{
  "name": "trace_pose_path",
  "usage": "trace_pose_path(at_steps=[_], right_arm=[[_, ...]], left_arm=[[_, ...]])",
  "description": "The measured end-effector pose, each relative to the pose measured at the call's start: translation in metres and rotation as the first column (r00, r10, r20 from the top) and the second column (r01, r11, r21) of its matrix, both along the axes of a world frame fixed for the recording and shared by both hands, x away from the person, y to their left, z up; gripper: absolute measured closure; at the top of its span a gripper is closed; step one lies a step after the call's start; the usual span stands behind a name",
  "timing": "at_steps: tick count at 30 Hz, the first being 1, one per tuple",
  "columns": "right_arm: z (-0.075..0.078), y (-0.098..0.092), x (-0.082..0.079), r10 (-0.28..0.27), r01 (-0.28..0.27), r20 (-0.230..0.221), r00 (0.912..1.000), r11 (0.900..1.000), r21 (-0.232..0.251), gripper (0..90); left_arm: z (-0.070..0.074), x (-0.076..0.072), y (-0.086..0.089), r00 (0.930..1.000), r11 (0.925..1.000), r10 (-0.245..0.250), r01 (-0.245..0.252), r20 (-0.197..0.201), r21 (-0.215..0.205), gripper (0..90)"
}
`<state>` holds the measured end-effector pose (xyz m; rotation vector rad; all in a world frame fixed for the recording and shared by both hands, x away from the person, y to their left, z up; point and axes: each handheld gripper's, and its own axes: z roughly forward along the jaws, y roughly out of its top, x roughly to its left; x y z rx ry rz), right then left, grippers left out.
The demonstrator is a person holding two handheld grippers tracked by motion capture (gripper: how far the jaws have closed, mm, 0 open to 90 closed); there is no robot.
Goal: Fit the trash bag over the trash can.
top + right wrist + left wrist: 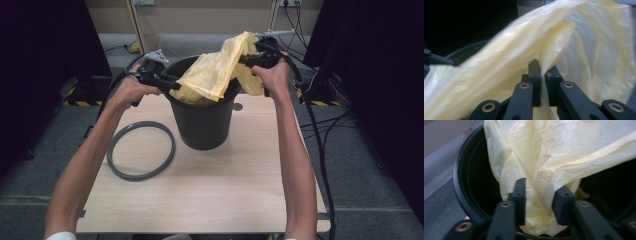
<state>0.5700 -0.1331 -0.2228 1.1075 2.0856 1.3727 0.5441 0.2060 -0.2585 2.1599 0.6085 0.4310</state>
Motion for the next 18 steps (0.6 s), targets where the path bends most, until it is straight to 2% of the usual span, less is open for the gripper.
trace_pose_path(at_steps=[3,7,10,11,13,14,16,18], right_arm=[[0.007,0.027,0.001,0.027,-0.027,-0.001,0.9996,0.998,-0.063,87.2],[0.0,0.057,0.002,0.074,-0.077,-0.032,0.9968,0.991,-0.11,87.3],[-0.008,0.07,0.003,0.097,-0.103,-0.052,0.9939,0.986,-0.129,87.4],[-0.011,0.073,0.003,0.102,-0.109,-0.06,0.993,0.984,-0.139,87.4],[-0.015,0.077,0.003,0.111,-0.122,-0.073,0.9911,0.979,-0.16,87.4],[-0.017,0.079,0.002,0.119,-0.13,-0.074,0.9901,0.977,-0.167,87.3],[-0.019,0.082,0.0,0.131,-0.143,-0.078,0.9883,0.974,-0.174,87.4],[-0.019,0.084,-0.003,0.143,-0.155,-0.082,0.9864,0.971,-0.18,87.4]], left_arm=[[0.012,-0.012,0.002,0.9988,0.9982,-0.036,0.037,0.033,-0.048,52.6],[0.031,-0.026,-0.003,0.9965,0.992,-0.055,0.062,0.063,-0.11,42.8],[0.044,-0.03,-0.011,0.9964,0.9754,-0.046,0.06,0.071,-0.212,39.9],[0.046,-0.03,-0.015,0.9972,0.9734,-0.031,0.046,0.068,-0.225,39.6],[0.048,-0.025,-0.022,0.9974,0.9776,0.01,0.005,0.072,-0.21,38.7],[0.046,-0.022,-0.025,0.9978,0.9786,0.025,-0.012,0.061,-0.205,37.7],[0.041,-0.013,-0.032,0.9989,0.9789,0.043,-0.039,0.02,-0.201,35.7],[0.035,-0.007,-0.039,0.999,0.9753,0.045,-0.044,0.001,-0.217,33.3]])
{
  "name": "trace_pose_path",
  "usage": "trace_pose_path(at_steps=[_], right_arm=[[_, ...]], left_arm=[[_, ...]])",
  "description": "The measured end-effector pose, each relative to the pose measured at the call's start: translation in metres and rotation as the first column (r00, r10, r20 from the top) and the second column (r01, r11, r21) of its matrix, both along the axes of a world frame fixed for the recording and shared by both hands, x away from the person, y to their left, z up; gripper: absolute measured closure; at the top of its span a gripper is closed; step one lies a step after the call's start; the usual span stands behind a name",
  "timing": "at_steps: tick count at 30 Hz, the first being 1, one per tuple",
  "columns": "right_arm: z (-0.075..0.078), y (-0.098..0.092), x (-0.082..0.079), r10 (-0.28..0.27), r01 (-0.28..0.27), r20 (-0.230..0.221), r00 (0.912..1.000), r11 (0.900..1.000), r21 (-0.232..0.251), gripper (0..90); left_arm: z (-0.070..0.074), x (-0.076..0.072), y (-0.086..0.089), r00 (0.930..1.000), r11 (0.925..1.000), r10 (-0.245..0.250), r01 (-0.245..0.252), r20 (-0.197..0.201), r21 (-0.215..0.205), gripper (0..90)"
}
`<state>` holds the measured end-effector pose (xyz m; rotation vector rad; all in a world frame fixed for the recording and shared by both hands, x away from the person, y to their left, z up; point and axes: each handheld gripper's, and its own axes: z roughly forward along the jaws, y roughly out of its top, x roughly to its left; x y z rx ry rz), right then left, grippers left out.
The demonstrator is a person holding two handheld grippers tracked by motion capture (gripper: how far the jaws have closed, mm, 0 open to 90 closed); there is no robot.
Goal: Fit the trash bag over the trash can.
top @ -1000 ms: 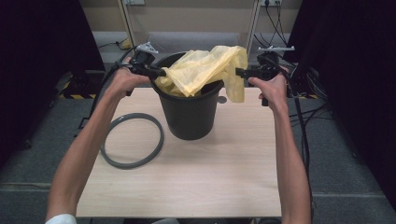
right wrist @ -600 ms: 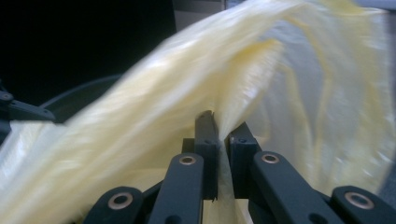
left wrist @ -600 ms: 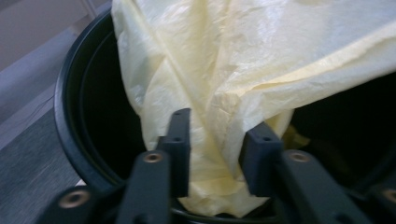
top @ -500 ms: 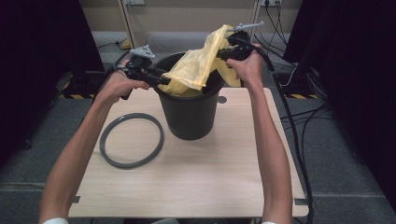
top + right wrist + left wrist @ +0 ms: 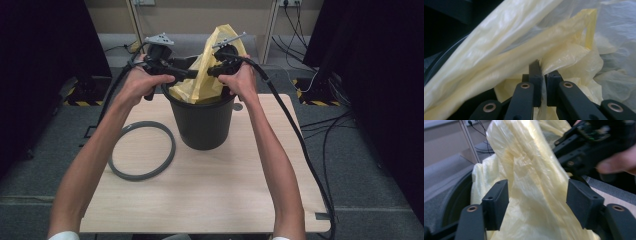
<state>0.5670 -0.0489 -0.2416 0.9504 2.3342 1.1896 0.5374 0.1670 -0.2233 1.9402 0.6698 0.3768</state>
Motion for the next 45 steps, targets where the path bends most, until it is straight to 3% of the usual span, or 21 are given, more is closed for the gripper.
trace_pose_path(at_steps=[3,6,8,11,17,25,30,32,33,34,36,39,45], right_arm=[[0.0,0.002,-0.004,0.013,-0.013,0.003,0.9999,1.0,-0.01,87.3],[0.0,0.002,-0.008,0.022,-0.022,0.005,0.9997,1.0,-0.014,87.3],[0.0,0.002,-0.009,0.026,-0.026,0.008,0.9996,0.999,-0.02,87.3],[-0.001,0.003,-0.011,0.03,-0.03,0.007,0.9995,0.999,-0.023,87.1],[-0.005,0.002,-0.017,0.053,-0.053,0.003,0.9986,0.999,-0.008,86.6],[-0.013,0.005,-0.024,0.07,-0.07,-0.006,0.9975,0.998,0.006,86.1],[-0.015,0.005,-0.026,0.071,-0.071,-0.006,0.9974,0.997,0.018,85.8],[-0.015,0.005,-0.027,0.075,-0.075,0.002,0.9972,0.997,0.022,85.8],[-0.015,0.005,-0.028,0.078,-0.078,0.006,0.9969,0.997,0.021,85.8],[-0.015,0.006,-0.029,0.08,-0.08,0.009,0.9968,0.997,0.02,85.8],[-0.014,0.004,-0.032,0.084,-0.084,0.02,0.9963,0.996,0.015,85.8],[-0.011,-0.005,-0.038,0.085,-0.087,0.046,0.9953,0.996,0.027,86.0],[-0.002,-0.038,-0.057,0.079,-0.084,0.094,0.9924,0.995,0.056,86.6]], left_arm=[[-0.005,0.007,-0.007,0.9997,0.9992,0.003,-0.004,-0.024,-0.041,33.4],[-0.008,0.012,-0.011,0.9995,0.9985,-0.031,0.031,-0.007,-0.045,49.5],[-0.01,0.015,-0.013,0.9961,0.9923,-0.083,0.08,-0.029,-0.094,55.5],[-0.005,0.014,-0.011,0.9985,0.9925,-0.055,0.054,-0.006,-0.109,50.8],[0.004,0.012,-0.004,0.9996,0.9921,-0.005,0.001,-0.029,-0.126,40.9],[0.009,0.006,-0.008,0.9995,0.9873,-0.021,0.017,-0.025,-0.158,36.8],[0.005,0.006,-0.016,0.9994,0.9974,0.006,-0.008,-0.035,-0.071,37.4],[0.002,0.009,-0.018,0.9995,0.9991,-0.009,0.007,-0.03,-0.042,46.9],[0.001,0.009,-0.019,0.9998,0.9994,-0.014,0.013,-0.013,-0.032,57.5],[0.0,0.009,-0.018,1.0,0.9995,-0.004,0.004,-0.003,-0.032,67.4],[0.001,0.009,-0.014,0.9997,0.9989,0.015,-0.015,0.02,-0.043,78.6],[0.002,0.01,0.003,0.9964,0.9967,0.069,-0.066,0.05,-0.046,85.7],[-0.006,0.014,0.046,0.9872,0.9884,0.152,-0.151,0.048,-0.016,88.0]])
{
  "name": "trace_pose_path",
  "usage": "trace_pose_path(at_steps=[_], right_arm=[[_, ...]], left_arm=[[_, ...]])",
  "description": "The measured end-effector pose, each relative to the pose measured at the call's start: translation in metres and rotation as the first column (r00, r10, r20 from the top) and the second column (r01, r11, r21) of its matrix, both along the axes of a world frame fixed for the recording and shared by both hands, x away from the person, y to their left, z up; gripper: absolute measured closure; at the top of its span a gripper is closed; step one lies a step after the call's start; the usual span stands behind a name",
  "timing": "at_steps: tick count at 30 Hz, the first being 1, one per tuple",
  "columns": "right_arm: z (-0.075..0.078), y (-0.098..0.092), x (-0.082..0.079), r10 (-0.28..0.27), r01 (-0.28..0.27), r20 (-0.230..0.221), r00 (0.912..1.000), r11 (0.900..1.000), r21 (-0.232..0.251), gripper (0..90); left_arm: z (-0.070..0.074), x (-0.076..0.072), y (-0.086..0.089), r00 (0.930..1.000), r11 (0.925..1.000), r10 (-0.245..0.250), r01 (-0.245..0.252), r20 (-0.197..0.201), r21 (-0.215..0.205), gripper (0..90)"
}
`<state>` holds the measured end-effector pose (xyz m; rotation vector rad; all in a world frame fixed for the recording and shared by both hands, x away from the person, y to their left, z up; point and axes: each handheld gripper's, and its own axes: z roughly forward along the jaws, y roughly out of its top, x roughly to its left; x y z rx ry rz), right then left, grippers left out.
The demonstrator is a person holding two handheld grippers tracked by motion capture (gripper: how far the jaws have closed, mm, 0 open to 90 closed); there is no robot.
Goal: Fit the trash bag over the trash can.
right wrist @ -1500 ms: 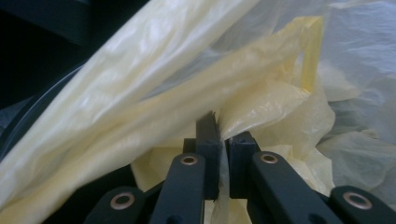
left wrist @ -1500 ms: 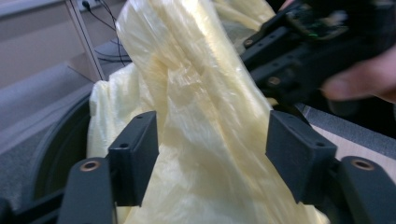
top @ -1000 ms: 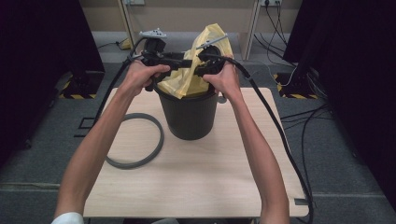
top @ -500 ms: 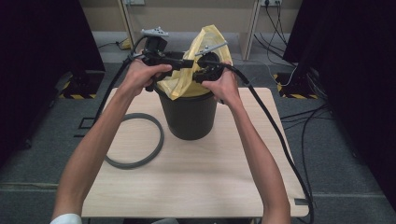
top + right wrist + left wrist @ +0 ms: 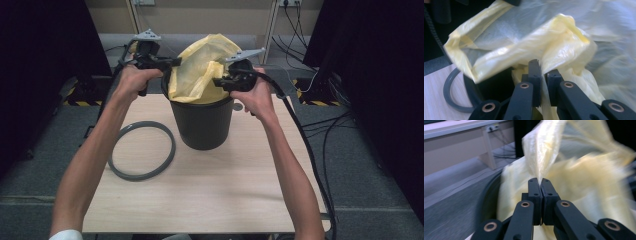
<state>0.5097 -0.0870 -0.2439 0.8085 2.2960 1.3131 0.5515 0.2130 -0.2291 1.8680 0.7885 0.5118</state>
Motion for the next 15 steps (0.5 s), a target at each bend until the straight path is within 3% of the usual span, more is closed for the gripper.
trace_pose_path(at_steps=[5,8,15], right_arm=[[0.0,-0.034,-0.018,-0.01,0.009,0.023,0.9997,1.0,0.014,86.8],[-0.005,-0.049,-0.027,-0.014,0.014,0.031,0.9994,1.0,-0.008,86.8],[-0.036,-0.065,-0.048,0.009,-0.007,0.03,0.9995,0.997,-0.078,86.9]], left_arm=[[-0.015,0.0,0.036,0.9985,0.9985,0.049,-0.048,-0.025,0.025,88.2],[-0.023,-0.004,0.051,0.998,0.9977,0.052,-0.051,-0.034,0.046,88.2],[-0.038,-0.014,0.07,0.9976,0.9961,0.058,-0.055,-0.038,0.068,88.2]])
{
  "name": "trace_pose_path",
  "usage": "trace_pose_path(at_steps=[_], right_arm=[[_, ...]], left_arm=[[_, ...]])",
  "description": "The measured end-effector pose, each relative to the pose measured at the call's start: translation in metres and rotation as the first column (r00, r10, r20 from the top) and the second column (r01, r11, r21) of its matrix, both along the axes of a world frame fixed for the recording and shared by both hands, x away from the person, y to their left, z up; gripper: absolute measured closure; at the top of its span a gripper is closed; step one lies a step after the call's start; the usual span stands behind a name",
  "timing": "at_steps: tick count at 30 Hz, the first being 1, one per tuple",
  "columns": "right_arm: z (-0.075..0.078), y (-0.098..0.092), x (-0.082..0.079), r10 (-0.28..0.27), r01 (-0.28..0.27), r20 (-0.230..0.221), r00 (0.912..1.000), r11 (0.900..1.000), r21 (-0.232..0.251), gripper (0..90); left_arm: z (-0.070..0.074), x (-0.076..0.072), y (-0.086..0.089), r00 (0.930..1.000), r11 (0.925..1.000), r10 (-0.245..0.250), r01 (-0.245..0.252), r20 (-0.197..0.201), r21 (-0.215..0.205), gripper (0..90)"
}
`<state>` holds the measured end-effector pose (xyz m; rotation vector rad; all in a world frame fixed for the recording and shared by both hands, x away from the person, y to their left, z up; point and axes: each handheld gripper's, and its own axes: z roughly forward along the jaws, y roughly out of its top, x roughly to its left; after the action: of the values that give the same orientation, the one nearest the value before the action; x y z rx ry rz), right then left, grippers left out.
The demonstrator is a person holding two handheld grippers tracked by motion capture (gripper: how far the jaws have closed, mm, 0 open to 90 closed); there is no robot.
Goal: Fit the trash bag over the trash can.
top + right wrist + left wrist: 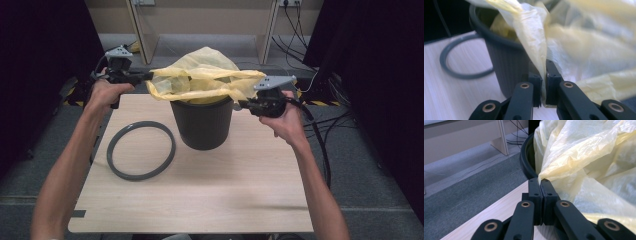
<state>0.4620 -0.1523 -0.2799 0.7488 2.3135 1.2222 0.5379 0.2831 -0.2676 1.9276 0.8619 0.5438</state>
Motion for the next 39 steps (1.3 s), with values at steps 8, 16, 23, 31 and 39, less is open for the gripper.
trace_pose_path(at_steps=[8,16,23,31,39], right_arm=[[-0.036,-0.015,0.002,-0.044,0.042,-0.034,0.9985,0.997,-0.061,86.0],[-0.019,-0.019,-0.015,-0.056,0.057,-0.016,0.9983,0.997,0.046,53.0],[-0.004,-0.014,-0.038,-0.043,0.039,0.055,0.9976,0.997,0.073,53.9],[-0.014,-0.014,-0.042,-0.002,0.001,0.059,0.9982,1.0,0.024,76.4],[-0.053,-0.021,-0.002,-0.109,0.108,0.0,0.9941,0.988,-0.113,89.1]], left_arm=[[-0.019,-0.002,0.011,0.9998,0.9999,0.006,-0.006,-0.019,0.016,88.1],[-0.017,-0.009,0.003,0.9998,0.9997,-0.016,0.016,0.007,0.018,87.6],[-0.017,-0.01,-0.001,0.9997,0.9994,-0.023,0.022,0.005,0.027,87.2],[-0.018,-0.011,0.003,0.9999,0.9997,-0.01,0.01,0.009,0.02,87.4],[-0.028,0.0,0.002,0.9995,0.9994,0.031,-0.031,0.005,0.013,87.8]])
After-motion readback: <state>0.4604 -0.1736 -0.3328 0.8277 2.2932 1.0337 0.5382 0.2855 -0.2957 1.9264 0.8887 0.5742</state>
